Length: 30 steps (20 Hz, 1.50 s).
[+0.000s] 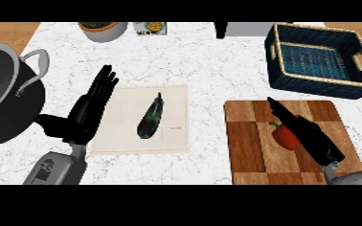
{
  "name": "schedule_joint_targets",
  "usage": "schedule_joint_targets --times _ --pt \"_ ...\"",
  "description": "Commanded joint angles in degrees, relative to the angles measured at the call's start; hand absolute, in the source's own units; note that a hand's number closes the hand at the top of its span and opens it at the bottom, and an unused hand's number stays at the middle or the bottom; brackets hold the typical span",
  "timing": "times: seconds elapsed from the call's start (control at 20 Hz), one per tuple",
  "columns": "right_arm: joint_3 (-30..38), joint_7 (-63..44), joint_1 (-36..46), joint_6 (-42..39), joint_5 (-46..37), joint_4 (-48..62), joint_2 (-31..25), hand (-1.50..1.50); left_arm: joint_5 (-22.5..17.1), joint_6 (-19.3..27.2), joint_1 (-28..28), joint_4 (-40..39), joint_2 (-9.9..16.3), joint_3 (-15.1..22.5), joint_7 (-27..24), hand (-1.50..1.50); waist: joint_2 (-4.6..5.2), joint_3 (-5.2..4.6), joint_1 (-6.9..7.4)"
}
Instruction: Pick the bell pepper from the cutting board and place it in the basket
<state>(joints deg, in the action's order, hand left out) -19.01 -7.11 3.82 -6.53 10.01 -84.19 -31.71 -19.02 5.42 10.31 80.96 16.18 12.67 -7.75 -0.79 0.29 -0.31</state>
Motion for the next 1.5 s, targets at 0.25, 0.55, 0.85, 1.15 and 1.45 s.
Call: schedule_joint_targets --times 0.25,0.55,0.85,1.15,1.45 --pt "-0.7 12.5 12.4 -19.0 17.8 -8.6 9.9 1.50 1.2 2.9 -8.3 -9.9 2.4 1.5 12.0 0.00 2.14 0.33 5.62" --pt "-12.2 24.6 4.2 -30.2 4.0 -19.3 4.8 -1.50 0.8 4.4 -12.9 -10.5 4.3 0.1 15.6 0.00 0.39 -0.16 0.03" --pt "-0.6 22.5 9.4 -21.2 -10.5 -26.0 -4.3 -1.50 2.3 5.8 -15.2 -7.0 4.7 1.1 16.3 0.00 -0.16 -0.22 -0.74" --pt "10.5 21.2 15.5 -24.2 -15.9 -29.9 -17.7 -1.50 1.3 4.3 -15.9 -6.0 5.8 0.3 17.1 0.00 0.24 -0.30 -0.67" --pt "19.7 20.1 25.6 -37.6 -7.9 -25.6 -29.6 -1.50 2.8 5.7 -14.1 -5.9 4.7 0.9 18.1 0.00 0.67 -0.40 -0.04"
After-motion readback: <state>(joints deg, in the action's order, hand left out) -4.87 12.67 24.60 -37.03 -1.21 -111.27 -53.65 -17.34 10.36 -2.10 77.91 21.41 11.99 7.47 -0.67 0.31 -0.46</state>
